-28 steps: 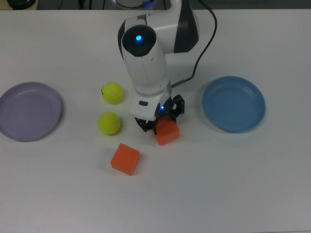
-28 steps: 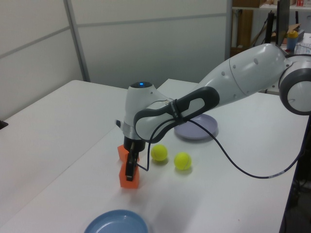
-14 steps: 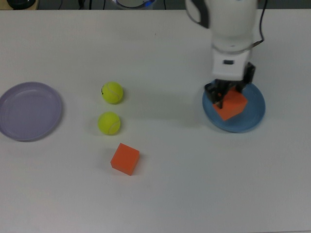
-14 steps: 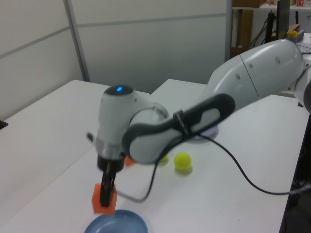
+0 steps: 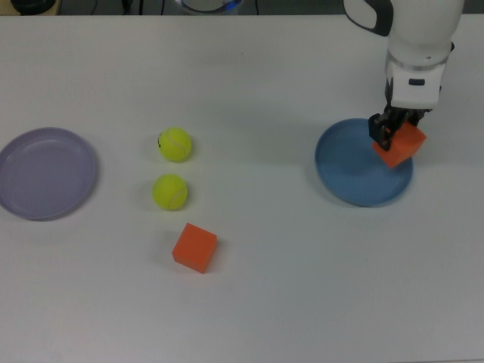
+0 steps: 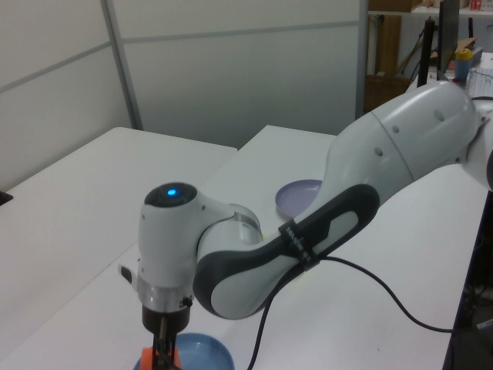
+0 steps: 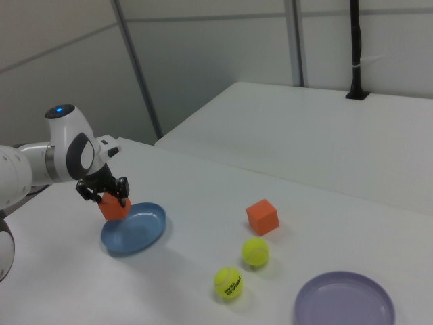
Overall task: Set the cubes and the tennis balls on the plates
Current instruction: 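Lift the orange cube and carry it over the blue plate, then release the cube onto the blue plate and raise the gripper, then move the gripper to the second orange cube and grasp it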
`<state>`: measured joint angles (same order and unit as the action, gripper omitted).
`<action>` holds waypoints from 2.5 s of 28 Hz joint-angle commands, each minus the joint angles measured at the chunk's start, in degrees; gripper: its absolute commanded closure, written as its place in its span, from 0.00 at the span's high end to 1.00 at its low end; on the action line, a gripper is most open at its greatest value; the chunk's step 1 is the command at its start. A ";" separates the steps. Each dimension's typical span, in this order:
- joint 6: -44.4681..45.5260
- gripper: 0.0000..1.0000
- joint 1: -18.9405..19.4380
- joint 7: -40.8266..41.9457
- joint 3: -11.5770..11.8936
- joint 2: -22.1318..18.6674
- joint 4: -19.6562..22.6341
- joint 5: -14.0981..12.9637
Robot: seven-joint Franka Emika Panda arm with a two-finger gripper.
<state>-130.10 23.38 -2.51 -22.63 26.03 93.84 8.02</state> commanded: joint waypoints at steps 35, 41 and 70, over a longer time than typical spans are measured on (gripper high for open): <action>1.52 1.00 -8.79 -11.27 11.90 -0.36 -10.52 -5.90; -0.23 1.00 -12.03 -20.68 14.55 0.34 -11.05 -7.58; -9.82 1.00 -14.85 -25.79 18.24 10.88 -12.19 0.77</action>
<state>-138.12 8.24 -27.49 -5.36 35.02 82.93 7.22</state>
